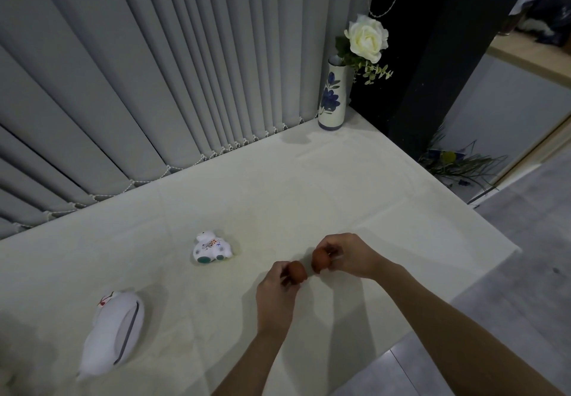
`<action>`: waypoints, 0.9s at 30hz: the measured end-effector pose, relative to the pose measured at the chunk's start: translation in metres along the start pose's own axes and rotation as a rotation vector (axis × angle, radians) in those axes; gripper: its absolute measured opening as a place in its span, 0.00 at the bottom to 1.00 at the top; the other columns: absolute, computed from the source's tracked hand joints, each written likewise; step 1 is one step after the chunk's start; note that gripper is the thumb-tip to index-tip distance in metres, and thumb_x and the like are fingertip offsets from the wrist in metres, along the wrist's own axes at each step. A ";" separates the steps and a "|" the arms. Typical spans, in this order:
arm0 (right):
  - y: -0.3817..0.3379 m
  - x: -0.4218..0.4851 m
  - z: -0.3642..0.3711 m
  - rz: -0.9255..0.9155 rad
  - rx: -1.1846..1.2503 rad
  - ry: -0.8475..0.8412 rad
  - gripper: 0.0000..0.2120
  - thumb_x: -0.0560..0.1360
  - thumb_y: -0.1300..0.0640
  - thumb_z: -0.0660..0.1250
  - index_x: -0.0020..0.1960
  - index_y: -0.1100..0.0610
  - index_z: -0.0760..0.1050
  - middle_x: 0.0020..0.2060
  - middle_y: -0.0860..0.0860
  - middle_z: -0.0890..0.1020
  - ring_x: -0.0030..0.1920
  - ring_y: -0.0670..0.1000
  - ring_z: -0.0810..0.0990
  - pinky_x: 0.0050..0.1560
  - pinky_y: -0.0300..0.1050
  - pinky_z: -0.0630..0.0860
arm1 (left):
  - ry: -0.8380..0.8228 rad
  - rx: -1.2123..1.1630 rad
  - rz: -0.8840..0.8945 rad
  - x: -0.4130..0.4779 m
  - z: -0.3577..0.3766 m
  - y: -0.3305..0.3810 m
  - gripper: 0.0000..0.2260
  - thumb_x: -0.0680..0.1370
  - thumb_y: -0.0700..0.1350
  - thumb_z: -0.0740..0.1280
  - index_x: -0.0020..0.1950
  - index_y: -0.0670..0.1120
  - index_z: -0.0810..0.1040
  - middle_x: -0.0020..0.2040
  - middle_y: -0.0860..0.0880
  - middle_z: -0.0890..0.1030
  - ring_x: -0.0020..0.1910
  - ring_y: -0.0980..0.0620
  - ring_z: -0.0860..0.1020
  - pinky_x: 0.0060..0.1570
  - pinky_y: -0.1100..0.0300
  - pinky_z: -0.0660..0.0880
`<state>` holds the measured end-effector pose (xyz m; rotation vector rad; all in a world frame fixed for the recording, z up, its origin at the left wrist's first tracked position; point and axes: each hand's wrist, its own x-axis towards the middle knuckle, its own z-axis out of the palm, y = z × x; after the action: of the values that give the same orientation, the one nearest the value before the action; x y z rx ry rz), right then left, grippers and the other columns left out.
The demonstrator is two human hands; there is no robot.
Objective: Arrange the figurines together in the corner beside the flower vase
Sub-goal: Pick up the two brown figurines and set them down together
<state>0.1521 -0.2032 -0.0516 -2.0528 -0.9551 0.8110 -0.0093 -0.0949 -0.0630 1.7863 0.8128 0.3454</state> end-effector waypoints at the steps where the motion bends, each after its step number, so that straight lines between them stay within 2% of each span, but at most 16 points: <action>1: 0.000 0.000 0.000 -0.006 -0.008 0.001 0.14 0.63 0.73 0.71 0.46 0.63 0.80 0.42 0.52 0.82 0.43 0.46 0.79 0.42 0.24 0.74 | -0.003 0.010 0.001 0.000 0.000 0.000 0.16 0.68 0.28 0.66 0.38 0.50 0.75 0.35 0.55 0.79 0.36 0.67 0.77 0.39 0.78 0.72; 6: 0.001 0.000 0.001 -0.013 -0.017 -0.001 0.14 0.63 0.72 0.71 0.47 0.62 0.80 0.41 0.49 0.81 0.43 0.46 0.79 0.42 0.23 0.74 | -0.022 0.012 -0.002 0.000 -0.001 0.001 0.13 0.68 0.28 0.66 0.39 0.46 0.76 0.35 0.54 0.79 0.35 0.66 0.76 0.39 0.78 0.72; 11: 0.004 -0.001 0.002 -0.038 -0.014 0.006 0.16 0.63 0.73 0.70 0.49 0.61 0.80 0.42 0.46 0.80 0.44 0.46 0.79 0.41 0.22 0.72 | -0.051 -0.011 0.019 0.000 -0.002 0.000 0.15 0.68 0.26 0.66 0.42 0.47 0.77 0.38 0.53 0.79 0.39 0.58 0.77 0.44 0.71 0.74; 13: 0.005 -0.002 0.001 -0.023 0.010 -0.001 0.18 0.63 0.73 0.69 0.50 0.59 0.80 0.42 0.43 0.80 0.45 0.46 0.79 0.40 0.23 0.73 | -0.040 0.022 0.022 0.000 -0.002 -0.001 0.15 0.68 0.28 0.68 0.48 0.45 0.79 0.41 0.52 0.80 0.42 0.55 0.78 0.43 0.75 0.73; 16: 0.004 -0.003 -0.005 0.036 0.017 -0.040 0.23 0.62 0.70 0.72 0.54 0.54 0.79 0.46 0.41 0.80 0.49 0.44 0.78 0.42 0.25 0.75 | -0.020 0.057 0.016 0.002 -0.005 -0.003 0.18 0.67 0.32 0.72 0.54 0.45 0.79 0.43 0.57 0.79 0.42 0.58 0.77 0.41 0.80 0.70; 18: 0.002 -0.004 -0.010 0.075 0.004 -0.081 0.27 0.61 0.64 0.77 0.58 0.52 0.77 0.50 0.42 0.80 0.52 0.42 0.78 0.45 0.27 0.75 | -0.019 0.054 0.004 0.002 -0.009 -0.004 0.20 0.66 0.35 0.74 0.56 0.46 0.78 0.45 0.58 0.79 0.45 0.58 0.77 0.45 0.75 0.71; 20: -0.003 -0.005 -0.017 0.127 0.010 -0.109 0.30 0.61 0.54 0.79 0.61 0.49 0.75 0.53 0.43 0.79 0.56 0.43 0.77 0.50 0.31 0.73 | -0.024 0.045 -0.019 0.003 -0.015 -0.006 0.24 0.65 0.38 0.77 0.59 0.46 0.77 0.51 0.56 0.79 0.51 0.54 0.77 0.53 0.64 0.74; 22: -0.009 -0.006 -0.022 0.162 0.017 -0.100 0.27 0.64 0.46 0.76 0.61 0.46 0.74 0.54 0.44 0.79 0.58 0.45 0.77 0.54 0.35 0.71 | -0.020 0.057 -0.028 0.004 -0.023 -0.008 0.27 0.64 0.43 0.79 0.62 0.47 0.75 0.55 0.54 0.78 0.54 0.54 0.76 0.58 0.60 0.73; 25: -0.018 -0.002 -0.027 0.138 0.000 -0.045 0.16 0.73 0.47 0.68 0.59 0.49 0.76 0.52 0.47 0.80 0.57 0.48 0.78 0.55 0.39 0.72 | 0.020 0.083 -0.014 0.003 -0.041 -0.007 0.31 0.62 0.50 0.79 0.63 0.49 0.74 0.57 0.55 0.78 0.57 0.54 0.75 0.60 0.60 0.71; 27: -0.026 0.003 -0.027 0.129 -0.007 -0.013 0.14 0.73 0.44 0.65 0.57 0.48 0.77 0.52 0.46 0.81 0.54 0.47 0.78 0.53 0.40 0.73 | 0.050 0.112 0.013 0.001 -0.055 -0.006 0.32 0.62 0.52 0.79 0.64 0.49 0.74 0.60 0.54 0.78 0.60 0.54 0.75 0.62 0.60 0.70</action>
<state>0.1646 -0.1977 -0.0165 -2.1350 -0.8397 0.8905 -0.0430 -0.0539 -0.0488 1.8942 0.8710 0.3601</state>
